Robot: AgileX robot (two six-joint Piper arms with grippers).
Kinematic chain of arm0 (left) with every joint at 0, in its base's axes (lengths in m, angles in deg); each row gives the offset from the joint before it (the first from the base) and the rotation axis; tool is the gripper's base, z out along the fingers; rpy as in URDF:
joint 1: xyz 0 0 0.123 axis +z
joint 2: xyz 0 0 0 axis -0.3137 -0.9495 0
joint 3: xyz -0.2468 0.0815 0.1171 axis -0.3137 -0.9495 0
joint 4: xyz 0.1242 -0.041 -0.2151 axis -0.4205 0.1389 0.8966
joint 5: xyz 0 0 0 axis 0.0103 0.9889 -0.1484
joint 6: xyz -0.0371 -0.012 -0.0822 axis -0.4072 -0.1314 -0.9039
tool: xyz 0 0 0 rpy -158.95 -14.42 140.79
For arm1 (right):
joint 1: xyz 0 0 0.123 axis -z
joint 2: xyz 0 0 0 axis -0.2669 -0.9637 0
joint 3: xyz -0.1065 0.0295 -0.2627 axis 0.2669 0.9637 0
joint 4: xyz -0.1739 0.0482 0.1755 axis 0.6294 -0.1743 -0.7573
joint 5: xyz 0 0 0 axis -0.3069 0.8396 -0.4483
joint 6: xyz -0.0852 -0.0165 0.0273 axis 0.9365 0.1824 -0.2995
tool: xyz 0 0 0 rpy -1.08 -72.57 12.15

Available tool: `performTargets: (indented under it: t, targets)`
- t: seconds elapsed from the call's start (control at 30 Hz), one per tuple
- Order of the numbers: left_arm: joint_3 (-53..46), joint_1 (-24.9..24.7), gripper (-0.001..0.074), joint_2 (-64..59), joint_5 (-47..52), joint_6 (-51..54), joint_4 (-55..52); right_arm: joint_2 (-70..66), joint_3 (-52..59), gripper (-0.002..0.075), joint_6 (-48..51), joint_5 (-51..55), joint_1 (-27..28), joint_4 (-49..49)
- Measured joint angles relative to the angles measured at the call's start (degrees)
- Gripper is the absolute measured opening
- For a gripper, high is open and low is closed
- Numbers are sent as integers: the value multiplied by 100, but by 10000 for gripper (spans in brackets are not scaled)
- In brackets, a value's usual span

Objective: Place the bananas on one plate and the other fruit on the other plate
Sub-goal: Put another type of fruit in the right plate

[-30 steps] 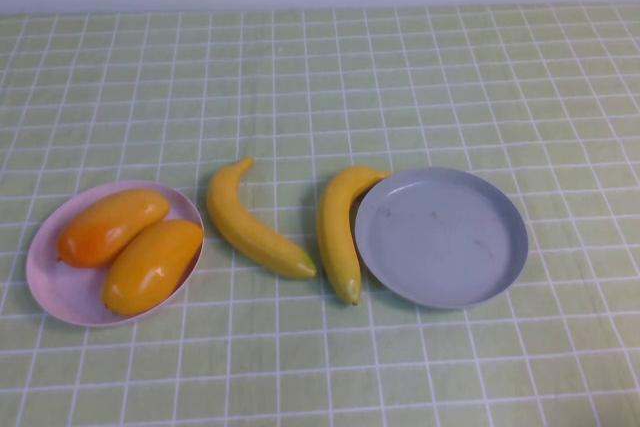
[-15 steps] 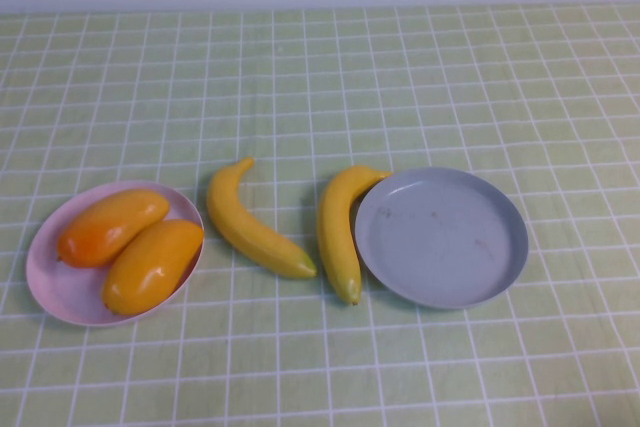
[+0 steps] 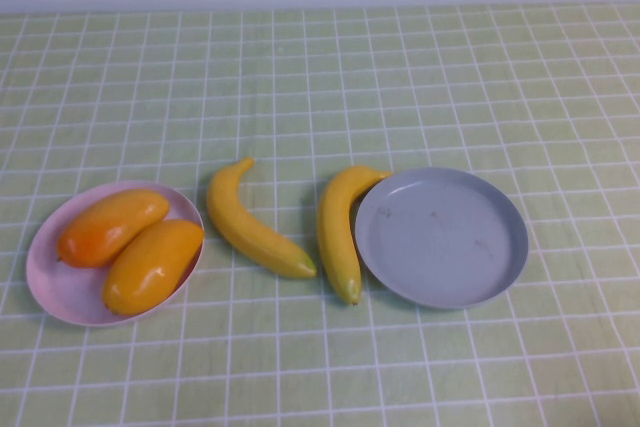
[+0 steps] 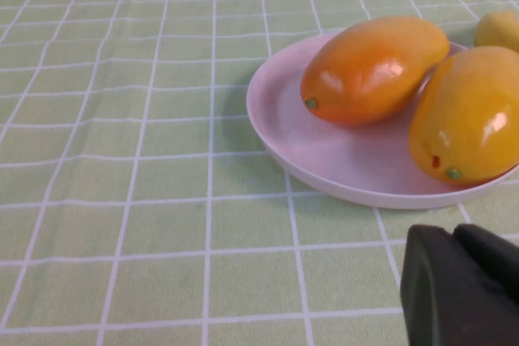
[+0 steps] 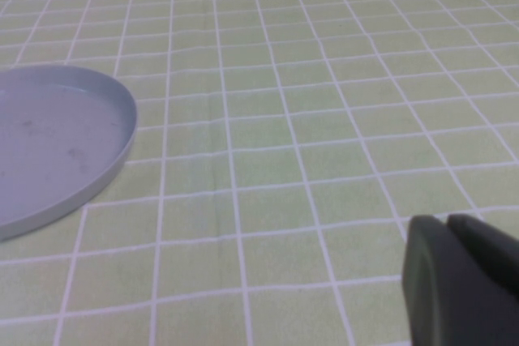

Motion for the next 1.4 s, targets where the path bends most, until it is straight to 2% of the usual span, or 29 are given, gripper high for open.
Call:
performTargets:
  t: [0.47, 0.73, 0.87, 1.03, 1.2, 1.4]
  targets:
    - [0, 0, 0, 0, 0, 0, 0, 0, 0, -15, 0, -148, 0, -120]
    - [0, 0, 0, 0, 0, 0, 0, 0, 0, -15, 0, -971, 0, -1762]
    - [0, 0, 0, 0, 0, 0, 0, 0, 0, -15, 155, -1066, 0, -3265]
    - [0, 0, 0, 0, 0, 0, 0, 0, 0, -15, 414, -1090, 0, -4079]
    - [0, 0, 0, 0, 0, 0, 0, -105, -427, -15, 437, -439, 0, -4237]
    - [0, 0, 0, 0, 0, 0, 0, -1723, -2050, -15, 520, 1161, 0, -3616]
